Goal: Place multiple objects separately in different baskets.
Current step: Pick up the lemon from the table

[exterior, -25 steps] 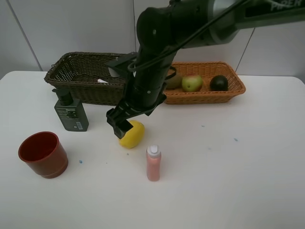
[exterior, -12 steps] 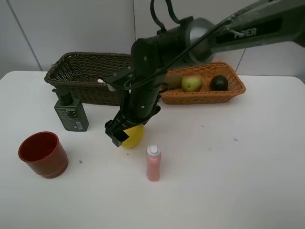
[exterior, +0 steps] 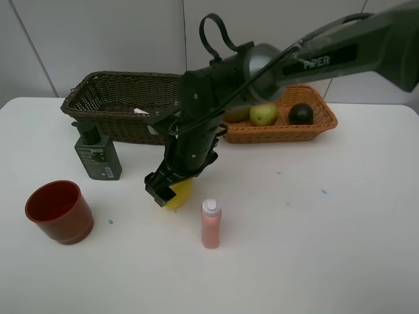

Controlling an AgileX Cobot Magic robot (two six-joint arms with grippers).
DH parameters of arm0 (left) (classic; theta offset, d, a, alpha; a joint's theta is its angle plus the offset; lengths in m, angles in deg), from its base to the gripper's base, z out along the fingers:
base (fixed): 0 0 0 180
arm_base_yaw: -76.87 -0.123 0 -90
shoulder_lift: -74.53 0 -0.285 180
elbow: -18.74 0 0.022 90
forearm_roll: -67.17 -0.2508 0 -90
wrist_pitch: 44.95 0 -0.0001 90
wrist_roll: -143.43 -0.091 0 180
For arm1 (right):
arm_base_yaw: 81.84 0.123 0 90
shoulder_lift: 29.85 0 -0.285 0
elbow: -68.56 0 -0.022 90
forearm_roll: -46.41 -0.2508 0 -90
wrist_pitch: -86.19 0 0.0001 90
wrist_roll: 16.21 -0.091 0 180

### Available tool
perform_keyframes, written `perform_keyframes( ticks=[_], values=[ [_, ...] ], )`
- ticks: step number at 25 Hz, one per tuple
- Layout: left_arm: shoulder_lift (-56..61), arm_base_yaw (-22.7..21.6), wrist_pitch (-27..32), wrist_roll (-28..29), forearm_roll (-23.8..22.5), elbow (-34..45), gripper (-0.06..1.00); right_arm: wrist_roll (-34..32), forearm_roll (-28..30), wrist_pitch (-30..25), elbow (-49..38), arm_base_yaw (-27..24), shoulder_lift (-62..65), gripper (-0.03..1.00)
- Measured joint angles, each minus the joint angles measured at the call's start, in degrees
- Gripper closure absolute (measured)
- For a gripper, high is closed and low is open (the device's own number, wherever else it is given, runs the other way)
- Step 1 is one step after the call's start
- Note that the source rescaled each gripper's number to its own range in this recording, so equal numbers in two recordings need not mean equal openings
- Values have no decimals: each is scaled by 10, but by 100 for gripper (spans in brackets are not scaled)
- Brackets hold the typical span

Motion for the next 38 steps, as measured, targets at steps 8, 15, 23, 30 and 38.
perform_keyframes(
  ticks=[8,15,23,30,38],
  values=[
    [0,0,0,0,0,0,-3,2,2,9,0,0,0,-3],
    [0,0,0,0,0,0,-3,2,2,10,0,0,-4,-3],
    [0,0,0,0,0,0,-3,2,2,11,0,0,-16,-3],
    [0,0,0,0,0,0,-3,2,2,11,0,0,-16,-3],
    [0,0,0,0,0,0,-3,2,2,11,0,0,-16,-3]
  ],
)
